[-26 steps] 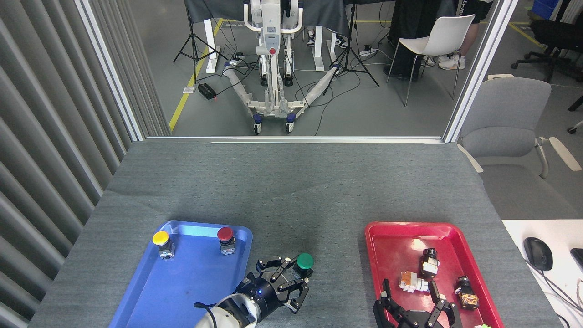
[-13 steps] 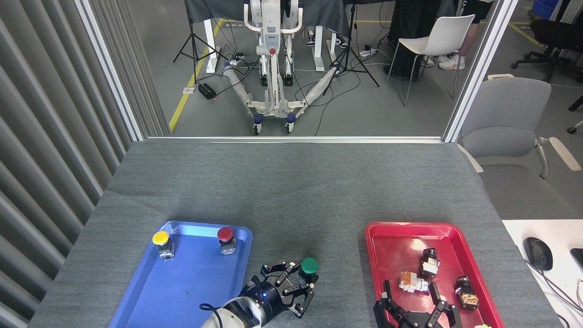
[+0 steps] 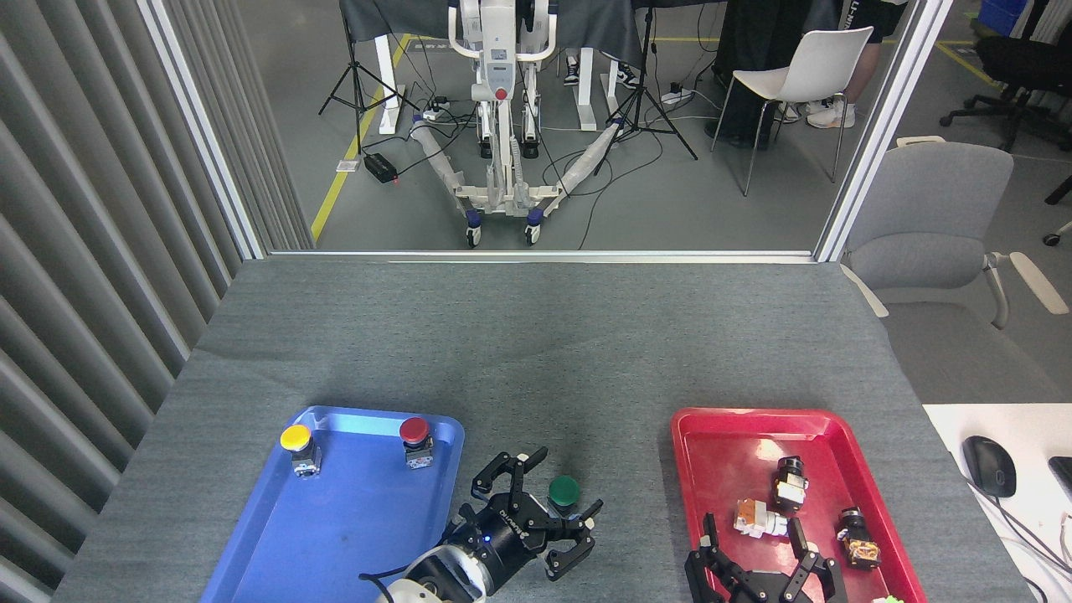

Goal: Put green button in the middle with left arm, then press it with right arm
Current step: 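Carry the green button toward the table middle and lower it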

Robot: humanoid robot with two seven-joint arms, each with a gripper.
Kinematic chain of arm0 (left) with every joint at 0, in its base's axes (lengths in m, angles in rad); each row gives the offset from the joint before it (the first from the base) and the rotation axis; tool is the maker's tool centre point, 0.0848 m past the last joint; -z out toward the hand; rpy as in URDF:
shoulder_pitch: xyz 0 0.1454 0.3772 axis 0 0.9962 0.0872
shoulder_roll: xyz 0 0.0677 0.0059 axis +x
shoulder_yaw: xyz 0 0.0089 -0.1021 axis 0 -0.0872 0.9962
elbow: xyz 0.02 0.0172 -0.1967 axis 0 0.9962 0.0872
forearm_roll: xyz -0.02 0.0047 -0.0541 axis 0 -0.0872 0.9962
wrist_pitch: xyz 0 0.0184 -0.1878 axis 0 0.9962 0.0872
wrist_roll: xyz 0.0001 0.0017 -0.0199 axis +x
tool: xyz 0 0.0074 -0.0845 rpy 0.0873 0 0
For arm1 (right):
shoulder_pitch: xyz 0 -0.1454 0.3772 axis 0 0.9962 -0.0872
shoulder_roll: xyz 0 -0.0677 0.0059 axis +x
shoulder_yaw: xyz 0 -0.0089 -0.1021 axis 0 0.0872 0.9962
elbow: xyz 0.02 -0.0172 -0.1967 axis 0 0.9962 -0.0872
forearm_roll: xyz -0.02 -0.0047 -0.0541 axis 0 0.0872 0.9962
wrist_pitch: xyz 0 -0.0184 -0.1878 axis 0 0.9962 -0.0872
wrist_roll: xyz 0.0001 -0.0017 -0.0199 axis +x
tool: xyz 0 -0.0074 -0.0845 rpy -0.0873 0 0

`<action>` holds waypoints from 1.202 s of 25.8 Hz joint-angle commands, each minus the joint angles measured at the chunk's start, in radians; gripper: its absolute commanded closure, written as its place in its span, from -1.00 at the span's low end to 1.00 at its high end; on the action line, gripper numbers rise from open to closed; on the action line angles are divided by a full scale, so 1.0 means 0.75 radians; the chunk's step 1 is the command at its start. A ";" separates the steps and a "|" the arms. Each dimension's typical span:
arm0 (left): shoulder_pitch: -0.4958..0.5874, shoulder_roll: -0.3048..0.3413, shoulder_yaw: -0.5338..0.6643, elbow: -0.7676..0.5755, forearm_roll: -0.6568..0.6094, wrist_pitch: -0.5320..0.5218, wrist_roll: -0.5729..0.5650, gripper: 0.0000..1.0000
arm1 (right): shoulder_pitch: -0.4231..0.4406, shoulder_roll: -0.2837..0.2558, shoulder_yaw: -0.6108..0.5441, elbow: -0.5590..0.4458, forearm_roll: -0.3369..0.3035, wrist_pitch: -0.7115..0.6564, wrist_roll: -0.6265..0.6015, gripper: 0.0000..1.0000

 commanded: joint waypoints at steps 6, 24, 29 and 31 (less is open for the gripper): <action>0.451 0.163 0.281 -0.618 0.006 0.470 -0.005 -0.98 | -0.055 0.007 0.077 0.048 0.000 0.000 0.007 -0.48; 0.670 0.169 0.584 -0.631 0.132 0.470 0.017 -0.98 | -0.335 0.101 0.433 0.418 0.102 0.148 0.042 1.00; 0.670 0.167 0.590 -0.633 0.132 0.470 0.017 -0.98 | -0.407 0.133 0.435 0.578 0.102 0.156 0.040 1.00; 0.670 0.165 0.590 -0.633 0.132 0.470 0.017 -0.98 | -0.409 0.137 0.437 0.609 0.100 0.158 0.040 1.00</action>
